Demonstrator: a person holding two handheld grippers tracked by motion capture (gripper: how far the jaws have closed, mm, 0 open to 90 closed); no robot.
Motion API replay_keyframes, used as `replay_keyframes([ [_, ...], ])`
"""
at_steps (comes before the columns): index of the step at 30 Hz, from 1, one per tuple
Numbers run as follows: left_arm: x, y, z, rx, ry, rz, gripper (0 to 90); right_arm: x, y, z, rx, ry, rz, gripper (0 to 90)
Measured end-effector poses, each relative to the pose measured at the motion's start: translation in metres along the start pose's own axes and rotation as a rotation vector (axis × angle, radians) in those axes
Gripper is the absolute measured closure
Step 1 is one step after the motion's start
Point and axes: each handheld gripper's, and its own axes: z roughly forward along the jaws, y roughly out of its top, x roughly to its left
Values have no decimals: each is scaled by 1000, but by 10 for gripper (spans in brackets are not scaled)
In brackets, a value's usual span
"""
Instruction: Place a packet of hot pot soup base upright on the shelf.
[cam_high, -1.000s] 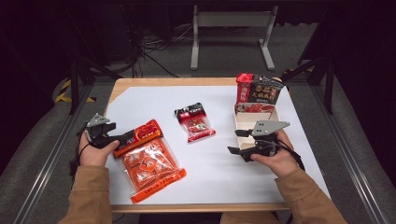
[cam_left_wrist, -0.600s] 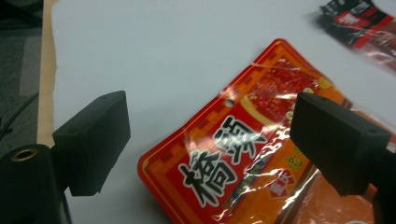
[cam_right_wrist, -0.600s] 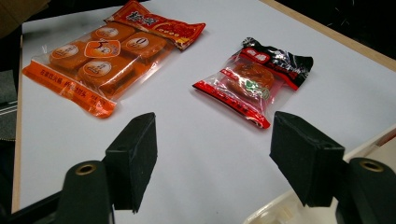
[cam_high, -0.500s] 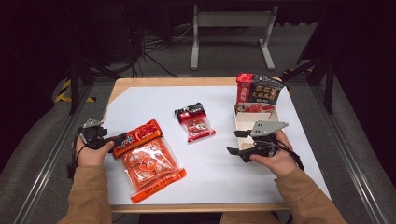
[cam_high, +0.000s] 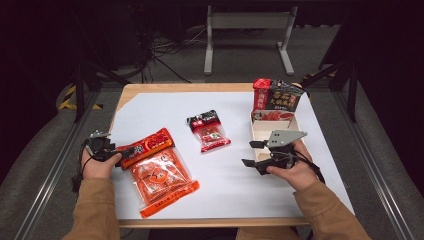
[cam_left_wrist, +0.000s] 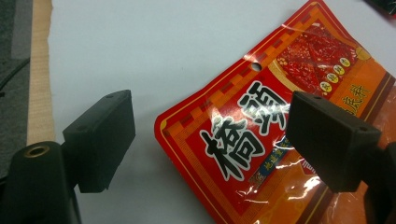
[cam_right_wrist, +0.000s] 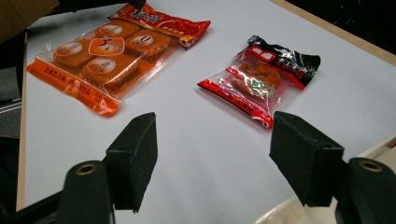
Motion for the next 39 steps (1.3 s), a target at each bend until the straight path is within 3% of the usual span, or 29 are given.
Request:
replay_keyframes([
  [9,-3,0,4,7,-82,-1,219,0,0,1,3,1,2,329],
  [14,-5,1,1,-20,-169,-24,301,0,0,2,6,1,0,329],
  [17,-8,1,3,0,-166,-3,325,0,-1,2,8,1,3,329],
  [23,-10,1,3,18,-169,-4,378,0,-1,3,10,4,6,327],
  [24,-11,0,3,18,-198,-11,397,0,-1,4,12,3,7,326],
  [27,-13,0,3,14,-194,-6,410,0,-2,5,18,2,7,326],
  [31,-14,0,1,6,-189,16,479,1,-2,6,22,2,6,327],
  [33,-13,0,1,2,-178,31,562,1,-2,6,22,2,6,326],
  [36,-12,-1,-1,1,-183,24,681,1,-2,7,28,-2,0,332],
  [39,-12,-1,1,24,-181,28,718,1,-3,8,31,-1,1,332],
])
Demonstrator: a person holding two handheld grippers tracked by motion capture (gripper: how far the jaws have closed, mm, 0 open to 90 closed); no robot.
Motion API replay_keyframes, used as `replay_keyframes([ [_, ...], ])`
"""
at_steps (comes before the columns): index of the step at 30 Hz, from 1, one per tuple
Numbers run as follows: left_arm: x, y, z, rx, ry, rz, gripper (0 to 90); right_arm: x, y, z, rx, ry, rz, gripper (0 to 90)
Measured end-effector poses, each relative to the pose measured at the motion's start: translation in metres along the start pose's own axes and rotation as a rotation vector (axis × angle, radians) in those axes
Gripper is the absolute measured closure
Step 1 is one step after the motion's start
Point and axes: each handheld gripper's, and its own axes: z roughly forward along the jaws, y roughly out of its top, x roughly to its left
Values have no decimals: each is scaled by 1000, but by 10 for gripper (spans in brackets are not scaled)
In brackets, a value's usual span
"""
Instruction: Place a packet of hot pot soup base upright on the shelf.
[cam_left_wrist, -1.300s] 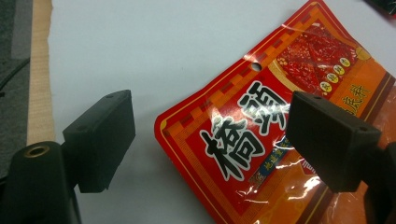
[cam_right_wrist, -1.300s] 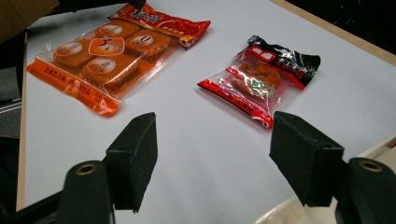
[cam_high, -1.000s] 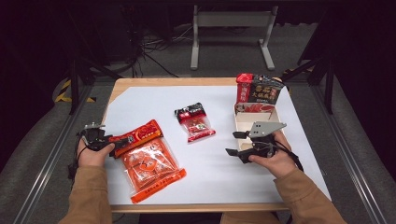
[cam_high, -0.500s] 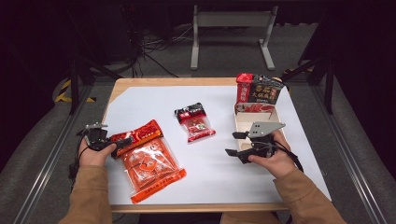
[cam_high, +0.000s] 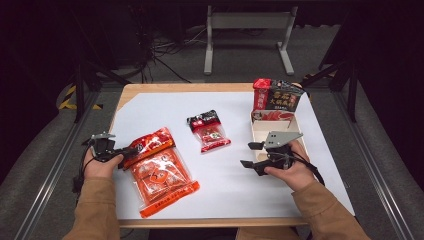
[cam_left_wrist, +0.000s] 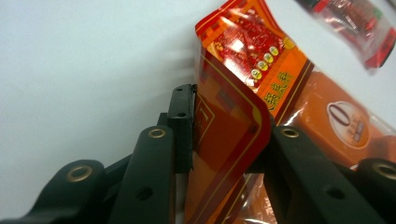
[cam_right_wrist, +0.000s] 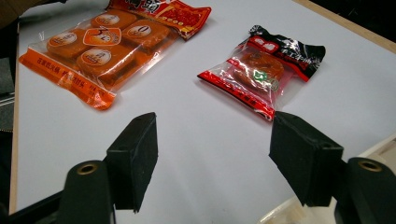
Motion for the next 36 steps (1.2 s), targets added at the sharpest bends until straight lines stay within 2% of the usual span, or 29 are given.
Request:
replay_keyframes([
  [2,0,-1,3,11,12,0,717,0,0,0,1,0,-3,332],
  [5,0,-2,6,22,9,0,719,1,0,1,4,0,-4,332],
  [8,1,-3,9,38,5,-17,738,1,0,1,5,1,-3,332],
  [10,3,-4,9,31,-1,-32,770,0,0,2,7,1,-7,338],
  [14,3,-5,9,26,5,-26,793,1,0,2,12,0,-15,348],
  [17,1,-6,9,23,26,1,824,0,-1,2,19,0,-23,370],
  [23,2,-5,7,12,13,-13,885,0,-1,2,36,-2,-43,427],
  [29,0,-4,1,-19,7,-25,897,-1,-1,-1,48,2,-46,505],
  [36,-7,3,-8,-60,-2,1,899,-2,0,-4,43,1,-42,569],
])
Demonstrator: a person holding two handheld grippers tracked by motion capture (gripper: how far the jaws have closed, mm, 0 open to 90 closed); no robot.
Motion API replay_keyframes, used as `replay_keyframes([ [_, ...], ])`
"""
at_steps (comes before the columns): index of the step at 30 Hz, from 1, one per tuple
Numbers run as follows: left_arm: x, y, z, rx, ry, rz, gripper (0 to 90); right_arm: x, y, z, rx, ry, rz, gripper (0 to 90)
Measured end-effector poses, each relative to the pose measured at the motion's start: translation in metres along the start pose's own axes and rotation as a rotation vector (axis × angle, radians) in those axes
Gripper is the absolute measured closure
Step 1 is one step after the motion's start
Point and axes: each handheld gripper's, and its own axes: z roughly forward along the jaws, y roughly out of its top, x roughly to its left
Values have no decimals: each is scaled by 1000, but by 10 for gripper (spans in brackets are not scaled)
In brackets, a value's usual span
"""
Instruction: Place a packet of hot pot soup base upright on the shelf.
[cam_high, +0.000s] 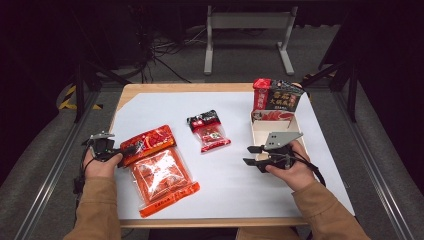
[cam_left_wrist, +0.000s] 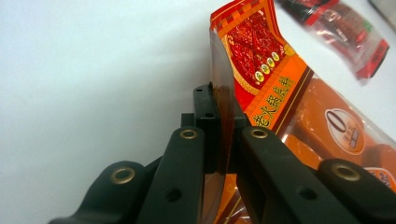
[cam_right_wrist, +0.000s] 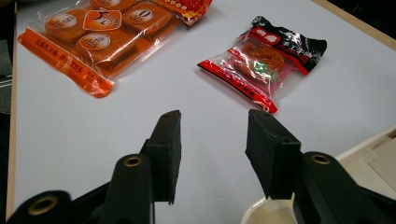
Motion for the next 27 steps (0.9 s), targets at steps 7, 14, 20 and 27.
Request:
replay_keyframes([
  [7,-10,9,-14,-70,-37,7,899,-2,0,-4,-10,-1,24,606],
  [14,-22,18,-27,-110,-44,37,899,-3,1,-9,-21,-3,43,624],
  [20,-38,27,-43,-149,-71,79,899,-3,2,-15,-35,-9,62,633],
  [27,-60,36,-61,-201,-117,135,899,-1,8,-19,-58,-3,69,626],
])
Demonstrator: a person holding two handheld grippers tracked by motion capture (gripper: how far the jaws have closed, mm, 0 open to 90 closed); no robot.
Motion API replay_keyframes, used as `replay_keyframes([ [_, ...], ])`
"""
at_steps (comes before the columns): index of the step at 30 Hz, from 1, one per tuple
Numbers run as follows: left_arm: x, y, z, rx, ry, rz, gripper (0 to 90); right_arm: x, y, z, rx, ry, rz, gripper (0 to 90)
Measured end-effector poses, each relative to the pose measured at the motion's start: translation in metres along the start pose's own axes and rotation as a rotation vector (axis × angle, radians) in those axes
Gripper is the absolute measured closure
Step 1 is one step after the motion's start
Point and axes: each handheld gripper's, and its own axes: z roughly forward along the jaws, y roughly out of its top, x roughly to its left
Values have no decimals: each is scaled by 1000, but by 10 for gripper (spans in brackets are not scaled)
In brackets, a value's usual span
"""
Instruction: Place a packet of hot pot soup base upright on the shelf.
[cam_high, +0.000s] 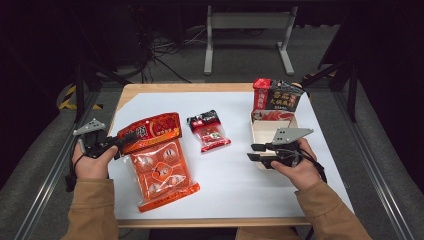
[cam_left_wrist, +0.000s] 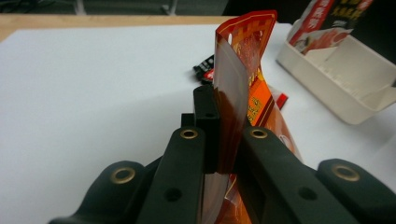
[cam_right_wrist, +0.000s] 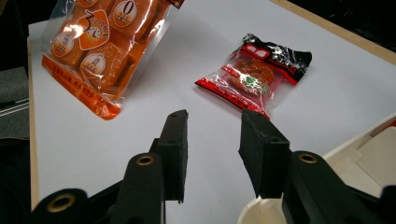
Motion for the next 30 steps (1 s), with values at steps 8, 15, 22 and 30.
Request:
replay_keyframes([
  [8,-21,12,-10,-30,-47,68,900,5,8,-5,-24,3,-14,614],
  [15,-41,20,-17,-82,-96,123,900,9,18,-10,-55,11,-24,614],
  [22,-59,27,-22,-136,-150,191,900,14,26,-9,-70,20,-36,608],
  [30,-83,32,-29,-178,-210,256,900,18,34,-6,-83,37,-46,606],
])
